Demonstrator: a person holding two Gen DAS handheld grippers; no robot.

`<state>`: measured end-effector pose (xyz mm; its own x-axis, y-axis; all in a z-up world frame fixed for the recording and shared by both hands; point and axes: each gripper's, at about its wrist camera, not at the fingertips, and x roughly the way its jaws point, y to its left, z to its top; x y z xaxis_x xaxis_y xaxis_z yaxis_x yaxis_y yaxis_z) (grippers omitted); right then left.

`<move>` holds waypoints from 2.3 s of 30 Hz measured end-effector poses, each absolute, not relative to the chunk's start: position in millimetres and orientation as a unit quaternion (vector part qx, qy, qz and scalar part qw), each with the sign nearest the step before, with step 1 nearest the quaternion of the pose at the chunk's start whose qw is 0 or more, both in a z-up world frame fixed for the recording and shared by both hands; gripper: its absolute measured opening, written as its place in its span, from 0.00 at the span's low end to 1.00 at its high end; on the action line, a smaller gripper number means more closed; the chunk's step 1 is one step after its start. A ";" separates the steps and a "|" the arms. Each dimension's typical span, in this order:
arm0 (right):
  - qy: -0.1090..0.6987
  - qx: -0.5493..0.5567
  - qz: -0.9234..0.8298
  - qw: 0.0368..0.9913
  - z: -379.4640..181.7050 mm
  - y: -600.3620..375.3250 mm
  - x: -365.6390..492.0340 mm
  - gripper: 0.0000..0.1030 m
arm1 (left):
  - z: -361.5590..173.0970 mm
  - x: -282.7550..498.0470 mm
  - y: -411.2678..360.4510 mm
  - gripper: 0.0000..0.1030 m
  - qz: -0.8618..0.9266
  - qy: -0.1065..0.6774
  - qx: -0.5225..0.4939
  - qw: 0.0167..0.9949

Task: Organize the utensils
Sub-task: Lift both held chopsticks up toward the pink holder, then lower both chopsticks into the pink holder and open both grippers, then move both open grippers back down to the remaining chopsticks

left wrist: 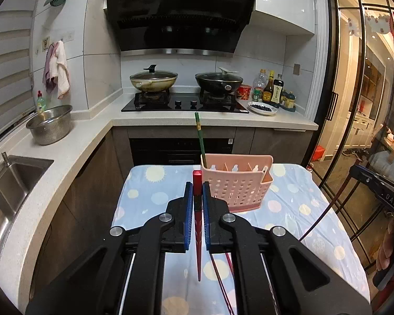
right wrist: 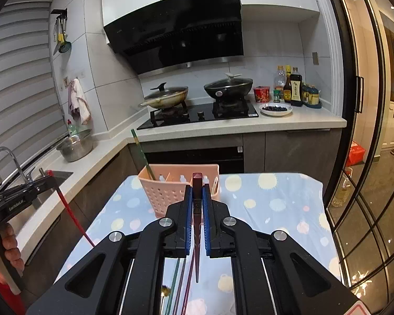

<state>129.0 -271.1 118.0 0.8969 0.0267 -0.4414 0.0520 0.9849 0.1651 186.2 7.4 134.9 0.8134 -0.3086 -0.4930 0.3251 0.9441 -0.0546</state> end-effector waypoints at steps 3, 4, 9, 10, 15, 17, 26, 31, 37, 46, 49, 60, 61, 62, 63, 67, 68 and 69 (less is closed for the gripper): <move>0.207 0.088 -0.003 0.974 138.2 -273.2 145.9 0.07 | 154.0 199.8 -2.5 0.07 -0.171 0.238 0.017 0.956; 0.202 0.089 -0.001 0.975 144.4 -273.6 152.0 0.07 | 161.0 205.0 -6.1 0.07 -0.173 0.231 0.017 0.957; 0.176 0.104 0.001 0.979 175.4 -277.0 194.0 0.07 | 200.0 230.8 -26.8 0.07 -0.187 0.197 0.014 0.962; 0.173 0.105 0.001 0.979 179.9 -276.9 202.7 0.07 | 207.2 235.4 -30.8 0.07 -0.190 0.191 0.013 0.963; 0.164 0.111 0.004 0.980 195.0 -274.1 247.3 0.07 | 234.8 267.7 -49.1 0.07 -0.200 0.170 0.006 0.965; 0.166 0.113 0.005 0.980 194.3 -272.7 263.7 0.07 | 237.1 279.4 -53.4 0.07 -0.202 0.169 0.002 0.965; 0.199 0.098 0.007 0.975 167.0 -262.0 313.2 0.07 | 204.2 335.6 -71.8 0.07 -0.192 0.219 0.011 0.957; 0.224 0.092 0.002 0.970 145.7 -262.4 323.8 0.07 | 179.8 350.6 -68.8 0.07 -0.184 0.246 0.007 0.952; 0.226 0.088 -0.017 0.970 133.5 -264.0 322.7 0.25 | 168.6 355.0 -64.4 0.29 -0.166 0.256 -0.004 0.952; 0.220 0.069 -0.025 0.973 131.3 -260.3 301.3 0.28 | 165.2 341.2 -56.9 0.44 -0.150 0.249 0.007 0.957; 0.224 0.070 -0.023 0.972 127.9 -260.5 291.8 0.28 | 162.7 335.5 -55.0 0.44 -0.149 0.252 0.011 0.956; 0.242 0.054 -0.029 0.968 105.8 -251.2 251.3 0.28 | 144.5 303.9 -51.2 0.44 -0.145 0.270 0.029 0.951; 0.245 0.054 -0.029 0.968 103.2 -250.4 247.5 0.28 | 141.6 300.4 -50.6 0.44 -0.143 0.272 0.031 0.951; 0.248 0.054 -0.028 0.967 100.6 -249.7 243.6 0.28 | 138.9 297.3 -50.3 0.43 -0.141 0.273 0.033 0.951; 0.250 0.053 -0.028 0.966 98.3 -249.2 239.5 0.28 | 135.8 293.9 -49.5 0.44 -0.140 0.277 0.033 0.950; 0.259 0.052 -0.026 0.964 87.2 -246.5 221.9 0.28 | 124.2 280.7 -46.1 0.44 -0.139 0.288 0.034 0.947; 0.262 0.051 -0.024 0.964 84.1 -244.9 217.1 0.28 | 121.6 277.0 -44.9 0.43 -0.139 0.290 0.033 0.946; 0.264 0.049 -0.023 0.963 81.4 -243.7 212.8 0.28 | 119.2 273.7 -43.6 0.43 -0.138 0.293 0.032 0.946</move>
